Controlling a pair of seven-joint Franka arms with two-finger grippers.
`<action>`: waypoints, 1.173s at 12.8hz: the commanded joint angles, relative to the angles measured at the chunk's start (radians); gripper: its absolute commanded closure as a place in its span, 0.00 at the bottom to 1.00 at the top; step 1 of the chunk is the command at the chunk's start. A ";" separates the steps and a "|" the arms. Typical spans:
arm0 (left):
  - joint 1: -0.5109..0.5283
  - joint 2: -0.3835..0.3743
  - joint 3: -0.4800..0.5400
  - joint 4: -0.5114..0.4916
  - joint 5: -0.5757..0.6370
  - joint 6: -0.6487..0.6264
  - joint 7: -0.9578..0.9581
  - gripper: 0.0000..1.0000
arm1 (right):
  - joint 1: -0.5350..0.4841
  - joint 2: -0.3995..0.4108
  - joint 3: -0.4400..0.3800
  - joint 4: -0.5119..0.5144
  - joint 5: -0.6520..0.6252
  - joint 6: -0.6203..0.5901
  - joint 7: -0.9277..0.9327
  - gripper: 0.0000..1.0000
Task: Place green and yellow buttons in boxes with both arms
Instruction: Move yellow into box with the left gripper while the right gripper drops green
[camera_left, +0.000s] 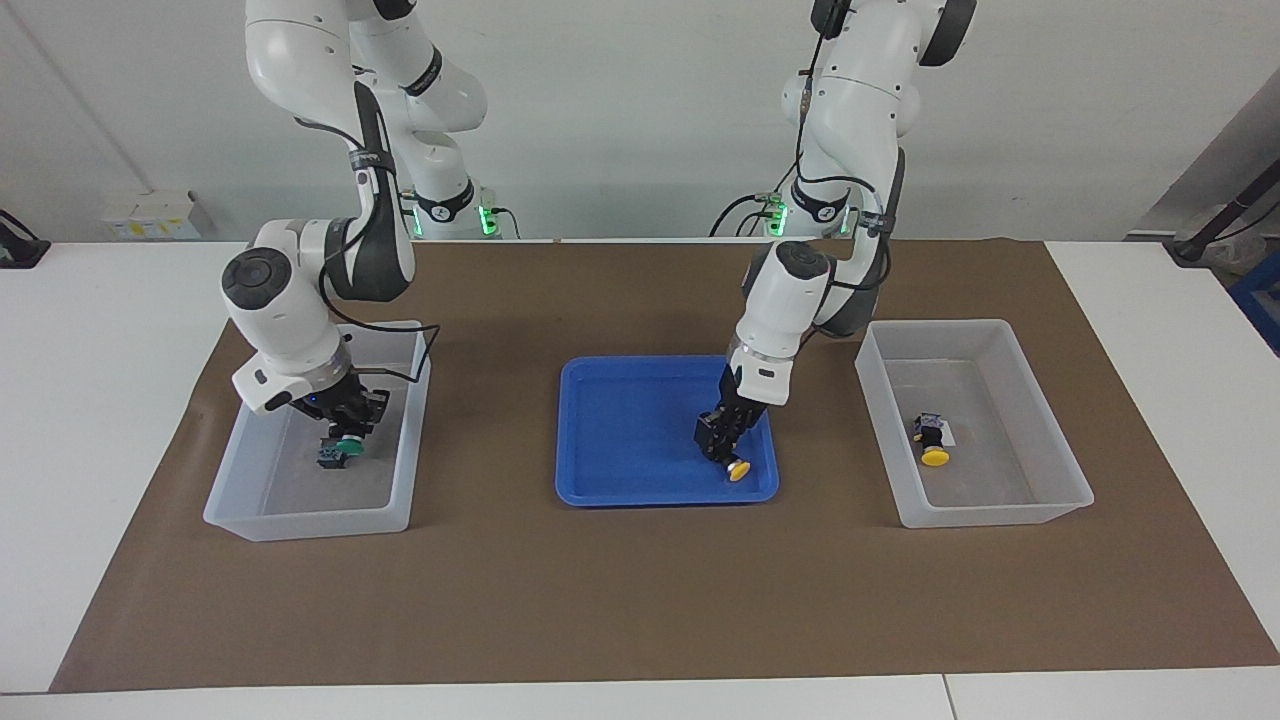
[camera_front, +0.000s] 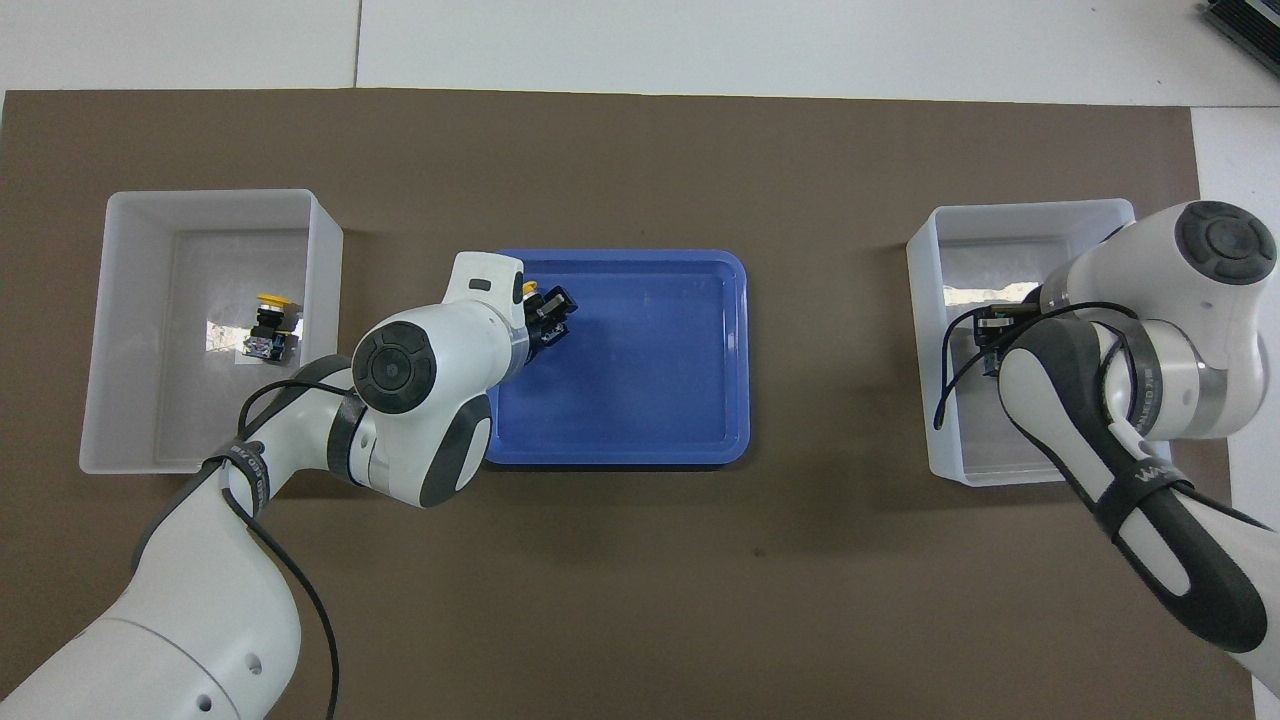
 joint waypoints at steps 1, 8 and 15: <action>-0.017 0.013 0.014 0.035 -0.010 -0.070 -0.007 1.00 | -0.020 -0.005 0.005 -0.041 0.021 0.044 -0.024 1.00; 0.051 -0.075 0.015 0.190 -0.003 -0.424 0.033 1.00 | -0.075 -0.005 0.003 -0.044 0.021 0.058 -0.029 1.00; 0.164 -0.214 0.018 0.269 -0.003 -0.866 0.336 1.00 | -0.040 -0.008 0.009 -0.062 0.021 0.075 -0.079 0.78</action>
